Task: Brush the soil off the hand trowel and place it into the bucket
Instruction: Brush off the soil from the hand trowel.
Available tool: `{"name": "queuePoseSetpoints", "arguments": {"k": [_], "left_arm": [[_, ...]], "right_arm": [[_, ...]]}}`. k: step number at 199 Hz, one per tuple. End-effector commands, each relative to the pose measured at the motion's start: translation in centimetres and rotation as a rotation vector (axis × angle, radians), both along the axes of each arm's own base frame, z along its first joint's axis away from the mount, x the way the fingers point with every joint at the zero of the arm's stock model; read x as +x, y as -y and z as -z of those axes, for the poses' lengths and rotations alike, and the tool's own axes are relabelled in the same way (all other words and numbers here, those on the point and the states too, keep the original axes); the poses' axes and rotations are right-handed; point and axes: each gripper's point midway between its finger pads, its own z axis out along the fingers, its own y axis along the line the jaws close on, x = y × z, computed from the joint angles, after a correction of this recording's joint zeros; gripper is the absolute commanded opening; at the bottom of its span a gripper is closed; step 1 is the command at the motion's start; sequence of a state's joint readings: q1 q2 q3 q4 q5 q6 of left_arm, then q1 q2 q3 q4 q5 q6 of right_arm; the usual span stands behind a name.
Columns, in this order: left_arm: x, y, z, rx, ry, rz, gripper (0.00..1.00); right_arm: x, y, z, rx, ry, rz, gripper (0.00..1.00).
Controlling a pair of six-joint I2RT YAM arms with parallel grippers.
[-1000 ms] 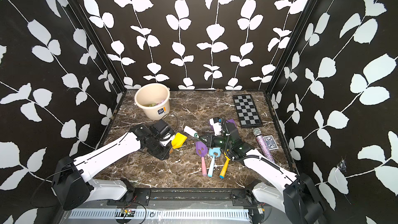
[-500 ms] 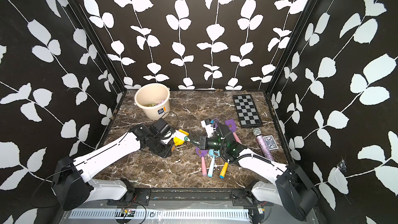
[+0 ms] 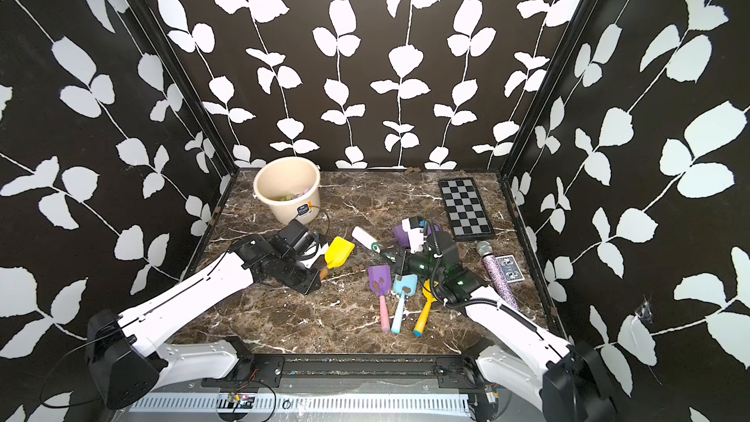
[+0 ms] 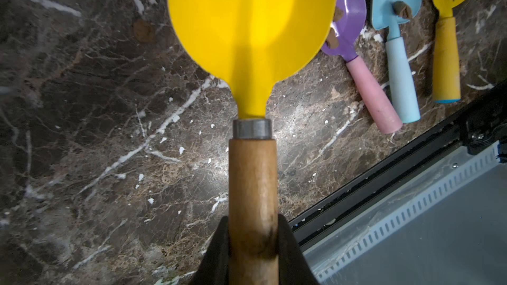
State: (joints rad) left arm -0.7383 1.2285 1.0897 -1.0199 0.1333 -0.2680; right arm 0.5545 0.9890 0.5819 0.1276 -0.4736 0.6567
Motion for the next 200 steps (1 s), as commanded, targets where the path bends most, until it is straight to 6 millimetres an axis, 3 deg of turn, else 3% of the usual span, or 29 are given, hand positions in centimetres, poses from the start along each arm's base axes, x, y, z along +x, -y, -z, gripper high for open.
{"name": "queuePoseSetpoints", "arguments": {"k": [1,16,31,69,136,173,200], "left_arm": [[0.3,-0.6,-3.5,-0.018,0.063,0.004,0.00],[0.1,-0.6,-5.2,-0.037,0.057,-0.004,0.00],[-0.2,-0.2,-6.7,-0.067,0.040,-0.004,0.00],[-0.9,0.3,-8.5,-0.085,-0.041,-0.030,0.00],[-1.5,0.5,-7.4,-0.048,-0.175,-0.087,0.00],[-1.2,-0.2,-6.3,-0.035,-0.199,-0.120,0.00],[-1.3,-0.2,-5.7,-0.034,-0.220,-0.118,0.00]], "right_arm": [[1.2,2.3,-2.1,-0.203,0.265,0.052,0.00],[2.0,3.7,-1.8,-0.322,0.361,0.094,0.00],[2.1,3.7,-1.6,-0.406,0.439,0.081,0.00],[-0.2,-1.0,-0.5,-0.710,0.750,-0.157,0.00],[-3.9,-6.1,-0.6,-1.053,1.268,-0.446,0.00],[-4.4,-7.7,-0.3,-1.231,1.495,-0.511,0.00],[-3.4,-8.4,-1.2,-1.355,1.602,-0.458,0.00]]}}
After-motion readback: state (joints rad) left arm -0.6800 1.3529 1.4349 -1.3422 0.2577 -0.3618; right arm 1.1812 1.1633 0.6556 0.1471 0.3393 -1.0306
